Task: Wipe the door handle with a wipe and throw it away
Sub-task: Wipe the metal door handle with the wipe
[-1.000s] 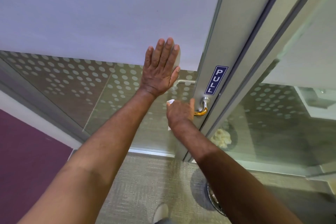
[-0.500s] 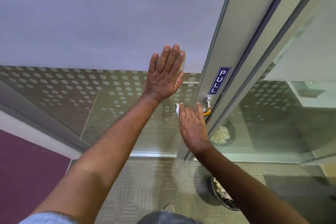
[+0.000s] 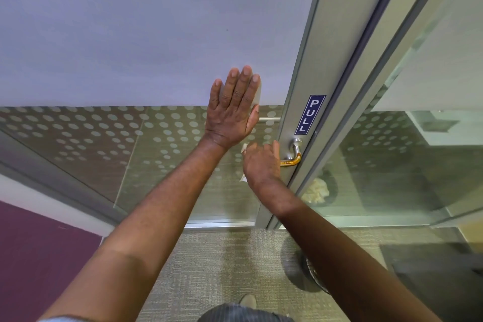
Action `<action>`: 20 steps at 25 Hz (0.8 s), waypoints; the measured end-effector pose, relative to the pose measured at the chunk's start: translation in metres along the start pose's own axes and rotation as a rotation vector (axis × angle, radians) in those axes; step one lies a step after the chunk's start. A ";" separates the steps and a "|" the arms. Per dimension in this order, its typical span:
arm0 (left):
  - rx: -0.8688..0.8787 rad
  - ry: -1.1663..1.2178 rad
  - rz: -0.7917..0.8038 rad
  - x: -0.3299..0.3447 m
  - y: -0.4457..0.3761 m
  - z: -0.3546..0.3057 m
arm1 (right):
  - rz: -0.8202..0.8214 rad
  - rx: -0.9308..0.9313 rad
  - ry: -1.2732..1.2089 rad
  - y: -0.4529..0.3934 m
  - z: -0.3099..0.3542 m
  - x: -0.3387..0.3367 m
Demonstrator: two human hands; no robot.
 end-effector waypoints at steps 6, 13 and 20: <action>0.001 0.006 0.017 0.000 0.000 0.000 | -0.390 -0.229 0.068 0.041 -0.035 0.026; -0.003 0.003 0.007 0.000 0.000 0.000 | -0.440 -0.285 0.256 0.047 -0.070 0.032; 0.000 -0.008 0.010 0.003 0.000 0.000 | -0.272 -0.294 0.294 0.027 -0.062 0.016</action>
Point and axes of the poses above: each hand's wrist, its own y-axis away from the middle knuckle, its own x-axis out of the palm, z = x × y, the point moved 5 cm from there along -y, towards the middle knuckle, and after that the axes turned 8 degrees about z, right-handed, at the moved point
